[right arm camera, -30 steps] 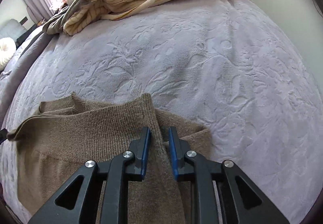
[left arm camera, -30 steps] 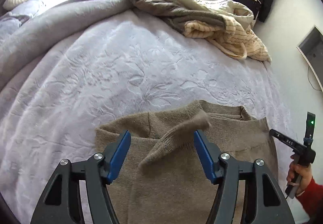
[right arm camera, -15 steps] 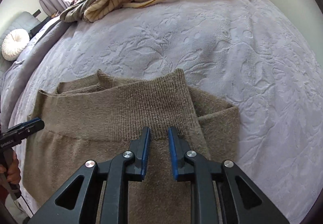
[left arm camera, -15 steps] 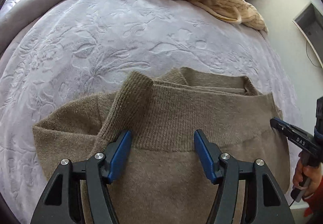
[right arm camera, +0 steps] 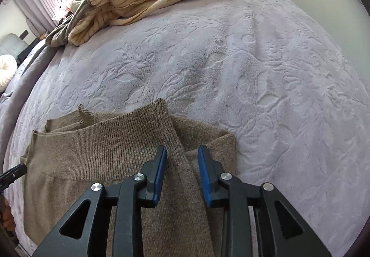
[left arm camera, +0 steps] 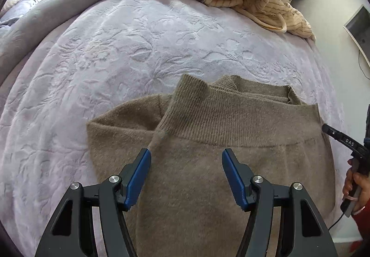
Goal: Fold small clothes
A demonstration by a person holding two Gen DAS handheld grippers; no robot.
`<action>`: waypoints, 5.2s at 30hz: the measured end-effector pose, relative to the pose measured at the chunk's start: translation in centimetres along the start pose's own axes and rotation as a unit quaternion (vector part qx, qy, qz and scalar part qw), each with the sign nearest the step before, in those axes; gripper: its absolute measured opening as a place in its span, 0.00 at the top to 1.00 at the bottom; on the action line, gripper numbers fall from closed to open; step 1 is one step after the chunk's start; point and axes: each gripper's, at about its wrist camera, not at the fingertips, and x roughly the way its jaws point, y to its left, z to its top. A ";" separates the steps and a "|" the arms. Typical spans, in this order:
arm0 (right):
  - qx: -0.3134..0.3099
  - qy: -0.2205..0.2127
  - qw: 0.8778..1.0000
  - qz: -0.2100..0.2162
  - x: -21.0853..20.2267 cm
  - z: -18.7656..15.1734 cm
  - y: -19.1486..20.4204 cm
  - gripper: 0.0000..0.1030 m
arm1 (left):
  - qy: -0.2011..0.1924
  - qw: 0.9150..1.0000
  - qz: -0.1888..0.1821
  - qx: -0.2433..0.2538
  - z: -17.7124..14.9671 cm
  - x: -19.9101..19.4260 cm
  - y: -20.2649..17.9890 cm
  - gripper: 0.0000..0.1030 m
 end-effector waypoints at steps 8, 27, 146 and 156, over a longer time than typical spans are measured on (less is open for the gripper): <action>0.012 -0.009 1.000 0.007 -3.8 -2.5 0.4 0.63 | 0.012 0.999 0.011 -0.029 -3.5 -2.3 1.7 0.37; 0.033 0.166 0.948 0.270 -5.3 -17.2 12.5 0.51 | 0.070 0.996 -0.036 -0.047 -11.7 -4.5 3.7 0.37; 0.091 0.139 0.982 0.093 -5.5 -15.8 -6.5 1.00 | 0.077 0.994 -0.046 0.055 -15.8 -1.7 -0.7 0.14; 0.084 0.052 0.989 0.109 -7.9 -10.9 -2.6 0.97 | 0.020 0.998 -0.061 0.020 -8.3 -5.6 -1.7 0.14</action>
